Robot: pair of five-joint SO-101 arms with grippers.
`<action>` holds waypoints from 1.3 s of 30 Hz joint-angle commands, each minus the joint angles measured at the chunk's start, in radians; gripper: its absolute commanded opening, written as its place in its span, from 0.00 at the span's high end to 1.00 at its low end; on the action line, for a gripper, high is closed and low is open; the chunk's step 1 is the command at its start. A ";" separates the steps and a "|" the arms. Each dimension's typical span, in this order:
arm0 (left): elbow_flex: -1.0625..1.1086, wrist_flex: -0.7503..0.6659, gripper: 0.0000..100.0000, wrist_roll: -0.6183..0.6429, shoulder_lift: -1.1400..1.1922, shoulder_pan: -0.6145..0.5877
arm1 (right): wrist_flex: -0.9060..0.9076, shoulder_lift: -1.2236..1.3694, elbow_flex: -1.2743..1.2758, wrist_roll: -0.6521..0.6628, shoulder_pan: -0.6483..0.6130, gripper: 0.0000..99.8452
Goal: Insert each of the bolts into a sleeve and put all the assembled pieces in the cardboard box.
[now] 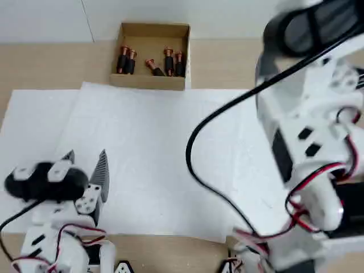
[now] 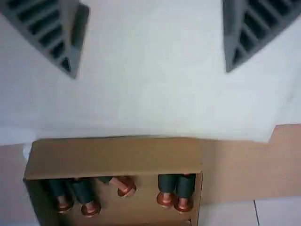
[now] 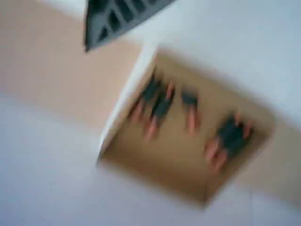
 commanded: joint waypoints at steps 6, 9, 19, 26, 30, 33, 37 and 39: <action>0.248 -0.187 0.81 -0.006 0.006 -0.005 | -0.110 -0.463 1.003 -0.006 0.013 0.80; 0.374 -0.265 0.81 -0.006 0.006 -0.005 | -0.239 -0.598 1.300 -0.006 0.013 0.80; 0.568 -0.318 0.81 -0.006 0.006 -0.005 | -0.693 -1.018 1.995 -0.005 0.015 0.80; 0.639 -0.318 0.81 -0.005 0.006 0.002 | -0.780 -1.264 2.196 -0.003 0.015 0.80; 0.648 -0.316 0.81 -0.003 0.006 0.002 | -0.779 -1.388 2.341 -0.003 0.013 0.80; 0.648 -0.316 0.81 -0.002 0.006 0.003 | -0.779 -1.399 2.429 -0.003 0.013 0.80; 0.648 -0.316 0.81 0.000 0.006 0.003 | -0.774 -1.394 2.461 -0.008 0.010 0.80; 0.648 -0.316 0.81 0.000 0.006 0.003 | -0.774 -1.394 2.461 -0.008 0.010 0.80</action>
